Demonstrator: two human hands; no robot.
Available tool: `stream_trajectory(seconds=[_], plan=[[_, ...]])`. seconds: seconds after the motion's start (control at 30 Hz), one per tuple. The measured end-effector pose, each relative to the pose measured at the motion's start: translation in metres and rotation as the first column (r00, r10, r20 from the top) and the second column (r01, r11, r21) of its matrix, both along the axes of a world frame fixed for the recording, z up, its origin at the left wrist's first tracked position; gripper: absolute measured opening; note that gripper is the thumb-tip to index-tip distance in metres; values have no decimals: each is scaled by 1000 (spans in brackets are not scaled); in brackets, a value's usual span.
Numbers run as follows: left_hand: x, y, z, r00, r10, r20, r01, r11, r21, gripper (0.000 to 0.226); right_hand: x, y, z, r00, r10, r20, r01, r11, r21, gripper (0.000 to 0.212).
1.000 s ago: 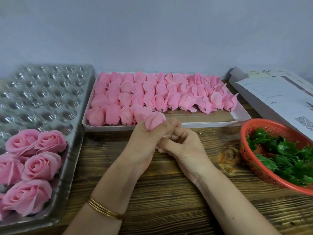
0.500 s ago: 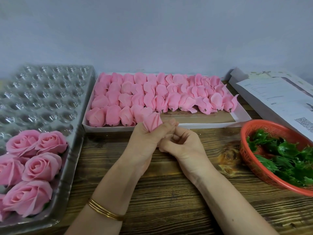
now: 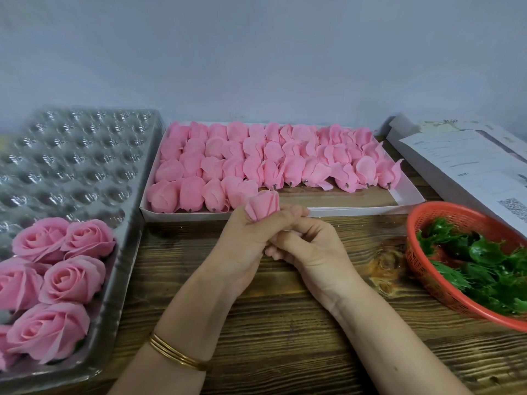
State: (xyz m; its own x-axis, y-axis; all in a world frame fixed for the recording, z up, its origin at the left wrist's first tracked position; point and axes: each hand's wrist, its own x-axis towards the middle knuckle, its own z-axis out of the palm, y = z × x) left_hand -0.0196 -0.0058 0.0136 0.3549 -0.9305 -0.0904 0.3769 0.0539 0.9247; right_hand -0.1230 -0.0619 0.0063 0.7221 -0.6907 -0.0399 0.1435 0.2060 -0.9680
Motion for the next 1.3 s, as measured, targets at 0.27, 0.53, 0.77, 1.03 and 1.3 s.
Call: stream_trajectory(seconds=[0.27,0.53,0.77,1.03,1.3], plan=[[5,1,-3,997,-71,-8,71,997,-9,30,1,1,3,1000,-8,-9,8,998,64,16],[13,8,2,973,-229,-35,226,971,-74,12,-3,-4,7,992,122,27,-125,966,228,8],[14,9,0,971,-224,78,230,971,-71,26,-3,-5,7,978,198,58,-207,931,300,14],[8,6,2,997,-76,19,75,997,23,42,-2,-1,2,993,112,47,-120,967,226,11],[4,6,10,998,-64,10,63,998,25,38,0,2,-1,999,-16,28,15,998,65,10]])
